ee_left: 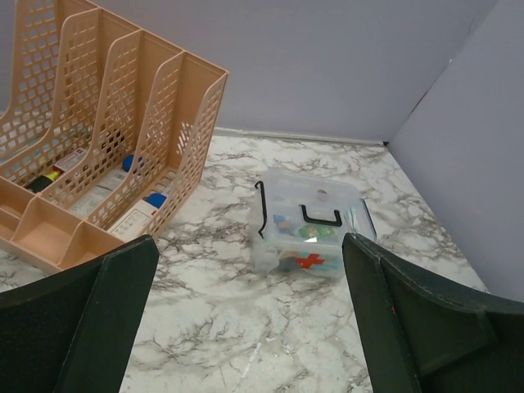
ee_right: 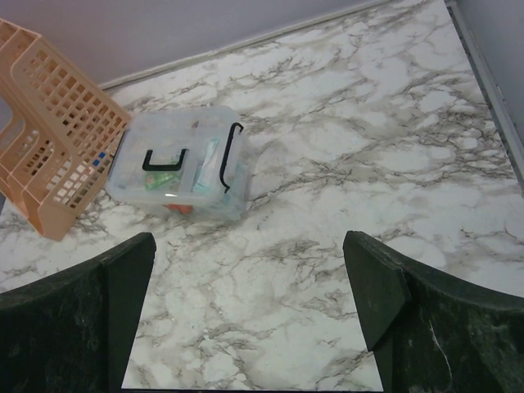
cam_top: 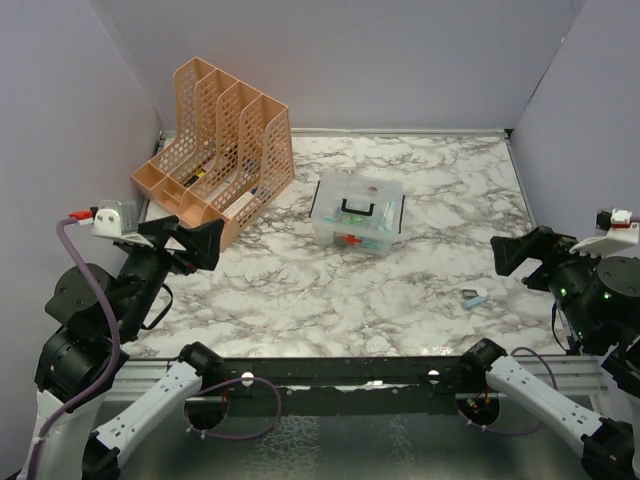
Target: Organize the medicine kit
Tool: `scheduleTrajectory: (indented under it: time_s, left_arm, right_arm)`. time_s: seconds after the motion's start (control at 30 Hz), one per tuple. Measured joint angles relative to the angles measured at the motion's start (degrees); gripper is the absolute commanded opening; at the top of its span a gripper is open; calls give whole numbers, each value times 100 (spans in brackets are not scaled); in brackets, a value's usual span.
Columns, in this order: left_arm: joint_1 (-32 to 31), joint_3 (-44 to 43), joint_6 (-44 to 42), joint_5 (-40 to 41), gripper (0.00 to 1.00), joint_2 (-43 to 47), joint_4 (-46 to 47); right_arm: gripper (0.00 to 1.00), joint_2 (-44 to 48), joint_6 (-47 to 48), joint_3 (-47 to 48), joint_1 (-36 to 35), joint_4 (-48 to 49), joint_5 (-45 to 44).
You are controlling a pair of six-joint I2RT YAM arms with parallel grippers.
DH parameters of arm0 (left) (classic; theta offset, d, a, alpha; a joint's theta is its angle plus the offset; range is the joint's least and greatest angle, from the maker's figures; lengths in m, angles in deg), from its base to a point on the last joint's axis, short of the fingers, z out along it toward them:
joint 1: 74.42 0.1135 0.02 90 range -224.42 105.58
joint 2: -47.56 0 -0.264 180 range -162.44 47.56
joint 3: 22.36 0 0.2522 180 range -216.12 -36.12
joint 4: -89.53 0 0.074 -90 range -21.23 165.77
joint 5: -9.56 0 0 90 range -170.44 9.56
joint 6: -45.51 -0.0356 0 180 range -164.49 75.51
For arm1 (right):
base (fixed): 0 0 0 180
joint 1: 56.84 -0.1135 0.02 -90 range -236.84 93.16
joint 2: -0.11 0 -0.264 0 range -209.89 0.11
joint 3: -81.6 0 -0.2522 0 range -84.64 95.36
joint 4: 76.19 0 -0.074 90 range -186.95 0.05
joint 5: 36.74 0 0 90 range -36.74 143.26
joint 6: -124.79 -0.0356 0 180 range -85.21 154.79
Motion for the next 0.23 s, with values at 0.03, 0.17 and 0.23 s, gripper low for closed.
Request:
scheduleTrajectory:
  time_s: [0.03, 0.17, 0.23]
  left_arm:
    - [0, 20, 2, 0, 99, 13, -7]
    - [0, 197, 2, 0, 99, 15, -48]
    - [0, 310, 0, 9, 99, 15, -92]
  right_arm:
    - [100, 15, -7, -4, 0, -44, 2]
    - [100, 17, -26, -116, 0, -179, 50]
    - [100, 20, -31, -203, 0, -234, 92]
